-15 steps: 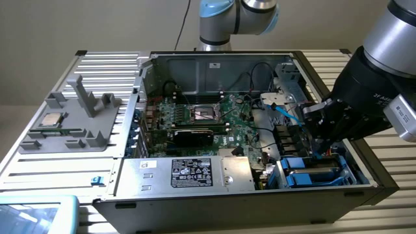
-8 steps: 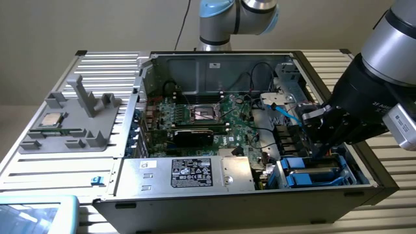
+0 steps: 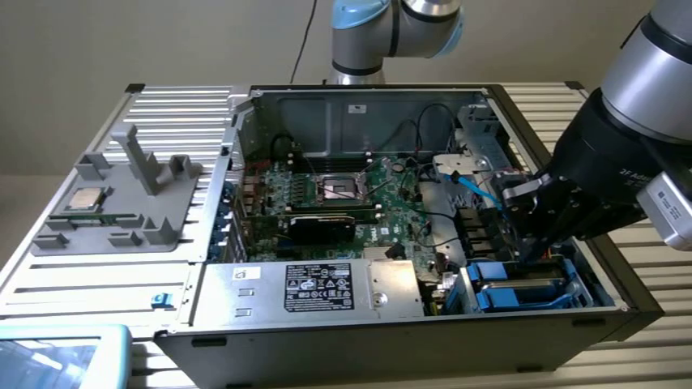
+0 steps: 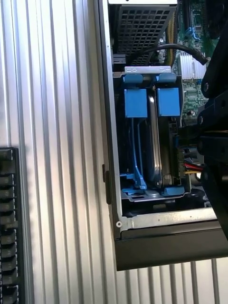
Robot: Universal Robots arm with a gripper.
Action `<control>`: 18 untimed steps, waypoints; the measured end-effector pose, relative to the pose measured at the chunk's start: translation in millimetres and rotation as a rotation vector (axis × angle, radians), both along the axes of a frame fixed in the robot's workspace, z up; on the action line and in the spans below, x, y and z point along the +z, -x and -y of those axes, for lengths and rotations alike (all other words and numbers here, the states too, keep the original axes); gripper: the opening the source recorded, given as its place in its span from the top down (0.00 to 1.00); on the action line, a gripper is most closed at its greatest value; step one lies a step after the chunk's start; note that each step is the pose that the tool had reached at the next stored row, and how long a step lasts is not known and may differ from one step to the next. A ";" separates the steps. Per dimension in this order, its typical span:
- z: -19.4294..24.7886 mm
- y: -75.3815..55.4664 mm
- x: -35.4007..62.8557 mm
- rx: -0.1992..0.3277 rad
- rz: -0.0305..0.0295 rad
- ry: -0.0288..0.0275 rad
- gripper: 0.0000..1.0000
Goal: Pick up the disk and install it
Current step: 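Insert the second disk wire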
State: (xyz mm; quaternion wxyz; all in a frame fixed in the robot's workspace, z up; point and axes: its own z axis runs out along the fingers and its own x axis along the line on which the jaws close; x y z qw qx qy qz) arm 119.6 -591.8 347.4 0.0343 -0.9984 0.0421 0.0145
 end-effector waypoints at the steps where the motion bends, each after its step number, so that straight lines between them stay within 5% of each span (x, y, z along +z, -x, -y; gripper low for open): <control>1: 0.0 0.0 1.1 0.000 0.0000 0.0003 0.89; 18: 3.2 0.6 -4.2 0.015 0.0010 0.0008 0.89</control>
